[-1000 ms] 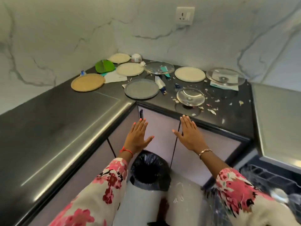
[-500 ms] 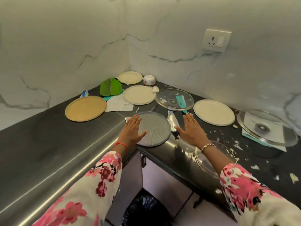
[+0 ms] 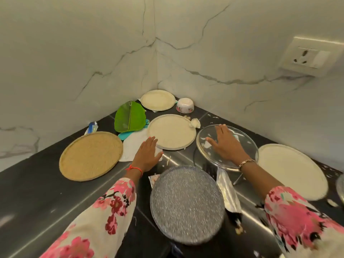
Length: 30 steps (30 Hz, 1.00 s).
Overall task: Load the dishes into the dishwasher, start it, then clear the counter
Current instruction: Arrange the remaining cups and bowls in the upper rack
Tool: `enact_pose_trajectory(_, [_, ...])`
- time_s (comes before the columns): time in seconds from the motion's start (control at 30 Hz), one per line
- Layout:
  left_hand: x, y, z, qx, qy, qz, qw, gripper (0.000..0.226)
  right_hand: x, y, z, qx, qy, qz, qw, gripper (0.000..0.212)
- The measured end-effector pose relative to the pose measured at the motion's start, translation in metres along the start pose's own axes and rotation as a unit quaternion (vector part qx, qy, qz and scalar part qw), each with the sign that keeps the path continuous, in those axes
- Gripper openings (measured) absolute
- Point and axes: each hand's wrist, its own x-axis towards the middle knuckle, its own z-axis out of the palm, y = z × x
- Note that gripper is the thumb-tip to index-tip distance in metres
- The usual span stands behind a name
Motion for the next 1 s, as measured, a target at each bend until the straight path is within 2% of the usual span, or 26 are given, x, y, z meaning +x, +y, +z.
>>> enact_pose_trajectory(0.23, [0.113, -0.045, -0.009, -0.024, -0.003, -0.007, 1.000, 0.056, 0.114, -0.021, 0.014, 0.018, -0.021, 0.029, 0.999, 0.067])
enact_pose_trajectory(0.5, [0.221, -0.070, -0.012, 0.054, -0.093, -0.023, 0.994, 0.048, 0.224, -0.027, 0.042, 0.045, -0.011, 0.055, 0.997, 0.059])
enact_pose_trajectory(0.73, [0.242, -0.071, -0.002, 0.156, -0.133, -0.026, 0.978, 0.057, 0.290, -0.027, 0.065, 0.047, -0.078, 0.070, 0.993, 0.071])
enact_pose_trajectory(0.83, [0.244, -0.071, 0.000, 0.162, -0.137, -0.030, 0.977, 0.057, 0.306, -0.031, 0.077, 0.047, -0.106, 0.072, 0.991, 0.080])
enact_pose_trajectory(1.0, [0.244, -0.071, 0.005, 0.176, -0.125, -0.035, 0.976, 0.057, 0.319, -0.042, 0.091, 0.064, -0.070, 0.071, 0.993, 0.090])
